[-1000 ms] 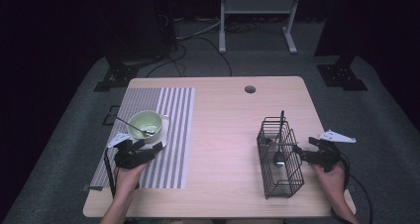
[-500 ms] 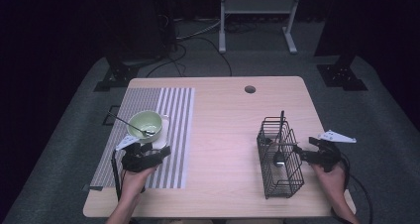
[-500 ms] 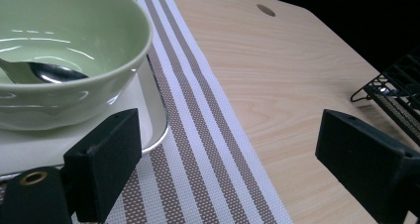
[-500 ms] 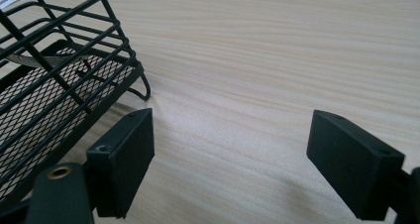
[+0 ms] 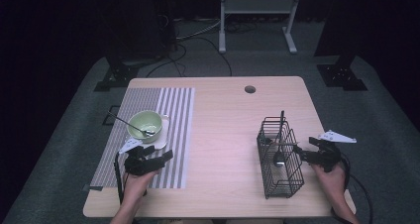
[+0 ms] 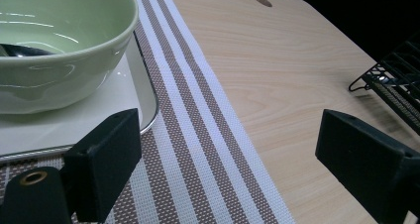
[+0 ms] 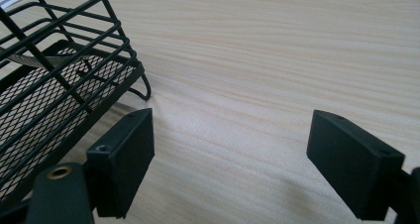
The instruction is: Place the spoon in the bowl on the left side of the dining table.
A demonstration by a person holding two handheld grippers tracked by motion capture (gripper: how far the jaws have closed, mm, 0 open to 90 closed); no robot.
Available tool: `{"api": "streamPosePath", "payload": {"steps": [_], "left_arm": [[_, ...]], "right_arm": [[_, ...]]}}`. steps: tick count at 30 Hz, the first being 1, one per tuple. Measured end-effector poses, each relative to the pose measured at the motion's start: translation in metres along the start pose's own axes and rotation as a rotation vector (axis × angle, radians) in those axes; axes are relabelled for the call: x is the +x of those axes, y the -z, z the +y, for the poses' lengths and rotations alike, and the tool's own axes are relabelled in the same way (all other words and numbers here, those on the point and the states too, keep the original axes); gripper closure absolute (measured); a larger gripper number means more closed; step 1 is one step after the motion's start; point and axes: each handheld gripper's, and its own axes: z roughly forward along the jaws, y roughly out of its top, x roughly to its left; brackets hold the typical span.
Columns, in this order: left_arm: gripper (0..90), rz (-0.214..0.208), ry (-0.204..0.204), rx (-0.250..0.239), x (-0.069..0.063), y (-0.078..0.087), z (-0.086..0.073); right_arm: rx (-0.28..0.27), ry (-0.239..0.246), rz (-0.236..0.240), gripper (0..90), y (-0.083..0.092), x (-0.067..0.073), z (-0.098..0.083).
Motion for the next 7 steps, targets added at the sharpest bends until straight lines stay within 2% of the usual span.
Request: {"api": "streamPosePath", "payload": {"steps": [7], "left_arm": [[9.8,-0.018,0.004,-0.005,-0.004,-0.0013,-0.0027]], "right_arm": [[-0.001,-0.008,0.005,17.5,0.0006,-0.0012,-0.0004]]}}
